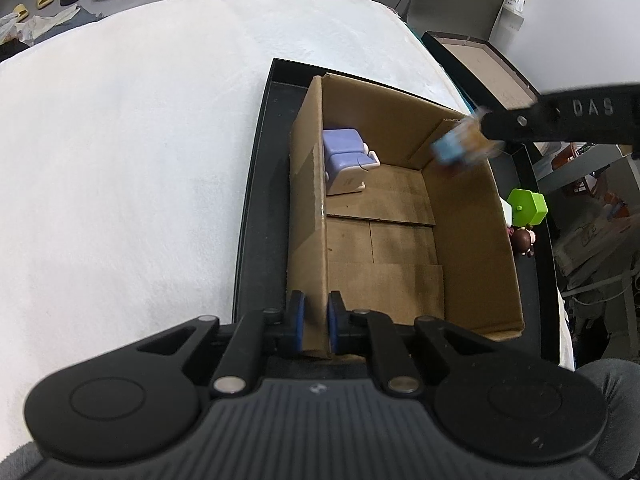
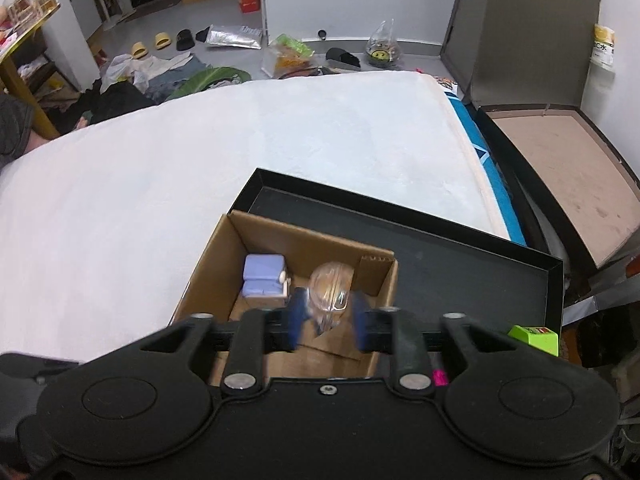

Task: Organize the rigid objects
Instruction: 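Lower the figure into the box and open the right tool, then reach the right tool to the brown-haired doll figure and grasp it, then carry the doll figure over the box with the right tool and lower it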

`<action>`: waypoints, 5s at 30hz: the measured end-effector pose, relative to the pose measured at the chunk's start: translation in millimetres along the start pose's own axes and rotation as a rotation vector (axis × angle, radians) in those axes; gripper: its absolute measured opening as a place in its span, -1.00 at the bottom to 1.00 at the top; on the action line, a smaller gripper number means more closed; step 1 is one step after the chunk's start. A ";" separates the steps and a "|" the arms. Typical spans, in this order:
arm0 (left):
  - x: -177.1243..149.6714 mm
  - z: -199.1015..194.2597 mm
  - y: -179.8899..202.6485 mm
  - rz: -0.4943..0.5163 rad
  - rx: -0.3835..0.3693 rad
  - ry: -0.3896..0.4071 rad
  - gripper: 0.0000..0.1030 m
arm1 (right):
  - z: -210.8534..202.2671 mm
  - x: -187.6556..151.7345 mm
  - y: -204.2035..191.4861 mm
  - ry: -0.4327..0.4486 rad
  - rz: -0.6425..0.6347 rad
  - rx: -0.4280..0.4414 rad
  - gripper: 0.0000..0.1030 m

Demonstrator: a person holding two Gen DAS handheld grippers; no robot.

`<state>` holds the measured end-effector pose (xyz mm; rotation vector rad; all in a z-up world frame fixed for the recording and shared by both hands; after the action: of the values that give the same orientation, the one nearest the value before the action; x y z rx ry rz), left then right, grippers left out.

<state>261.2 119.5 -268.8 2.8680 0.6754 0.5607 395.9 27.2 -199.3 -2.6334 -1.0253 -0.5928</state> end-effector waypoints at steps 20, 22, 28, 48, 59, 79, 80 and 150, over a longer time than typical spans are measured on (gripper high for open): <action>0.3 4.5 2.1 0.005 0.026 -0.019 -0.77 | -35.0 -33.0 63.2 0.085 0.102 -0.070 0.62; 0.1 5.4 3.0 0.010 0.034 -0.022 -0.77 | -35.9 -40.0 70.6 0.083 0.119 -0.070 0.63; -1.1 7.1 3.6 0.015 0.051 -0.029 -0.77 | -38.4 -56.3 85.1 0.093 0.143 -0.068 0.74; -1.6 9.4 6.8 0.019 0.094 -0.038 -0.77 | -8.9 -116.3 156.9 0.016 0.364 -0.027 1.00; -0.7 11.9 7.2 0.017 0.111 -0.049 -0.77 | 5.3 -125.0 204.7 0.002 0.512 -0.034 1.00; -0.2 16.3 8.5 0.015 0.110 -0.061 -0.77 | 62.7 -142.4 222.4 -0.138 0.816 0.006 -0.09; -0.3 16.6 8.8 0.015 0.109 -0.061 -0.77 | 65.7 -144.8 222.8 -0.140 0.829 0.008 -0.10; 0.3 7.9 0.7 -0.010 0.051 -0.019 -0.75 | 4.9 -16.5 15.1 0.005 -0.041 0.041 -0.26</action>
<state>264.8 118.6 -275.8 2.9115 0.7103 0.5222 396.7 8.6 -212.5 -2.5794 -1.0809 -0.5811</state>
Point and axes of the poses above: each gripper's, at about its wrist camera, not at the fingertips, and z roughly the way its jaws point, y to its right, x to its top, the point moved 9 cm from there along z, roughly the way its jaws point, and after that the axes turned 6 degrees about x, right-handed, at the moved point
